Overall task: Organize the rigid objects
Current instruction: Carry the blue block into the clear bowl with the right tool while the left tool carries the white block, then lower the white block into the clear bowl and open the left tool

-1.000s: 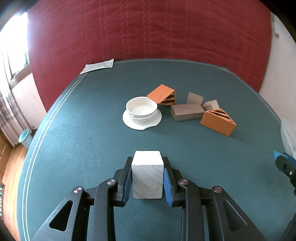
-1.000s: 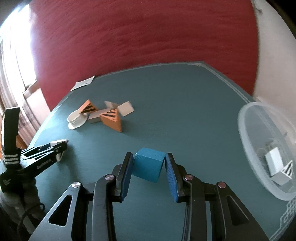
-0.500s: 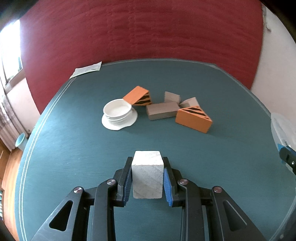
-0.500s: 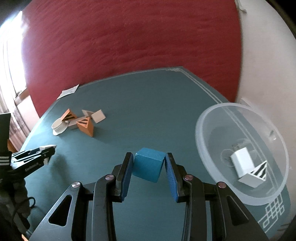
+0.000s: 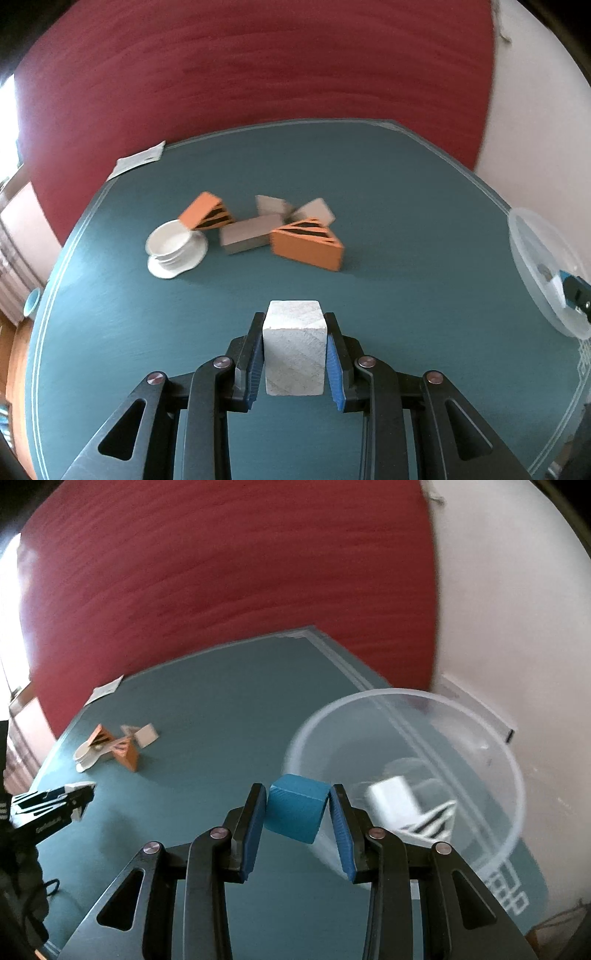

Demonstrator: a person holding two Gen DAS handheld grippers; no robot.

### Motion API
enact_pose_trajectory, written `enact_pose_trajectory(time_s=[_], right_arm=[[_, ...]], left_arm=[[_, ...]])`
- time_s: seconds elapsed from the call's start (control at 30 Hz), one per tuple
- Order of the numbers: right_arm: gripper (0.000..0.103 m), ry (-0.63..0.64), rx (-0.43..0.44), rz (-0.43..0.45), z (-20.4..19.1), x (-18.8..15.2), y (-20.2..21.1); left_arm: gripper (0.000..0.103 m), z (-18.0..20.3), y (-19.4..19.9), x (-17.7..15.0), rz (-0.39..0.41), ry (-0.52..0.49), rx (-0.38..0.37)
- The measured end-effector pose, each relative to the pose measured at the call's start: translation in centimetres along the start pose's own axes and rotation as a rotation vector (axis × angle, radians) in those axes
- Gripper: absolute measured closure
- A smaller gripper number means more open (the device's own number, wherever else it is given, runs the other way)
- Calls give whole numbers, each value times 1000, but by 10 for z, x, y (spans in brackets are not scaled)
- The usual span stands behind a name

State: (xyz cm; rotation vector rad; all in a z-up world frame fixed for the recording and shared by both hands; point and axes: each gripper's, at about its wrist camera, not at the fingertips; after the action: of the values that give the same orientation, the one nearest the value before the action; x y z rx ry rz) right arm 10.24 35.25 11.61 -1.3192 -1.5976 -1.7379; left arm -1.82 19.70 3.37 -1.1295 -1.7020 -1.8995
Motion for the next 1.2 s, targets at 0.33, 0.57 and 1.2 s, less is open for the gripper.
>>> enact_pose_trajectory(time_s=[0.33,0.57,1.2], right_arm=[[66,-74,-97,-3,52,-2,6],[66,-104,-136,0,69,-4,9],[43,-200,-279,67,90,-7,14]], left_arm=[[72,43,1,12,14,-72,-56],[72,68,3,19,24,-112,-87],[72,128,9,33,51,-201,-252]])
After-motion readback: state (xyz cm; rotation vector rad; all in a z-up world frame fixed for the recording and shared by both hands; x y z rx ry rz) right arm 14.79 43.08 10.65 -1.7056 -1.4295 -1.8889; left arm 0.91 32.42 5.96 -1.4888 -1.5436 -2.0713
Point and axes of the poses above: each gripper's, at about its wrist camera, not at the fingertips, and y roughly against the way its jaws point, z to its right, x to its top, and after that the axes turned 5 degrees about z, right-handed
